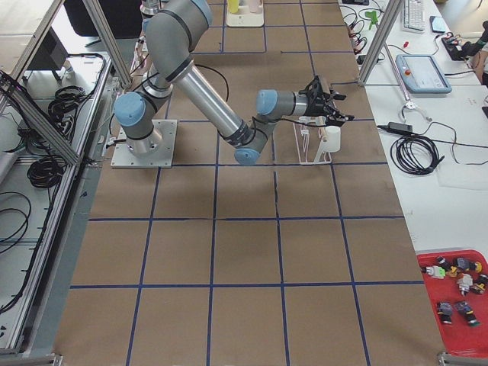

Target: Transfer IKEA cup to right arm and place on rack

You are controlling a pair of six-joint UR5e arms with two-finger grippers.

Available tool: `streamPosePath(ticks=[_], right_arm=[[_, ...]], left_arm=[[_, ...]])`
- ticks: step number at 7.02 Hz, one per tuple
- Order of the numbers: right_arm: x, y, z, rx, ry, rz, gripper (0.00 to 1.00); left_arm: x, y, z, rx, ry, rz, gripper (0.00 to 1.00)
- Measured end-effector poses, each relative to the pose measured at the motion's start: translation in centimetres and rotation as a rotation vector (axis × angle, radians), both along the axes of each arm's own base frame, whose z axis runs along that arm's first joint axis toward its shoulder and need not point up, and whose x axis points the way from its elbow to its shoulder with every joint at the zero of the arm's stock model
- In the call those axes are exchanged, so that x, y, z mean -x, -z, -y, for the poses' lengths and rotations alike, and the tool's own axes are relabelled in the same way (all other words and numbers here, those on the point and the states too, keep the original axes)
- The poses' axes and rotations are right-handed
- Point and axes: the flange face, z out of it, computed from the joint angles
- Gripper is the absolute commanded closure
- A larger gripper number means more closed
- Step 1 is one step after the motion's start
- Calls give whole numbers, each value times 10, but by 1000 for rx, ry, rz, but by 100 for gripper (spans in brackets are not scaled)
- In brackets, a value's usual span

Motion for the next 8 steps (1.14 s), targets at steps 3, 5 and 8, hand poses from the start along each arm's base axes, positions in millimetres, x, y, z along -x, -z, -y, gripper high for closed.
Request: streamPosePath(ticks=[3, 5, 8], right_arm=[[-29, -40, 2, -368, -15, 9, 0], [-84, -63, 7, -641, -30, 0, 0], [-163, -99, -25, -1054, -81, 52, 0]], left_arm=[[0, 1, 0, -1, 0, 0, 1], [0, 1, 1, -1, 0, 0, 1], [0, 1, 1, -1, 0, 0, 1]])
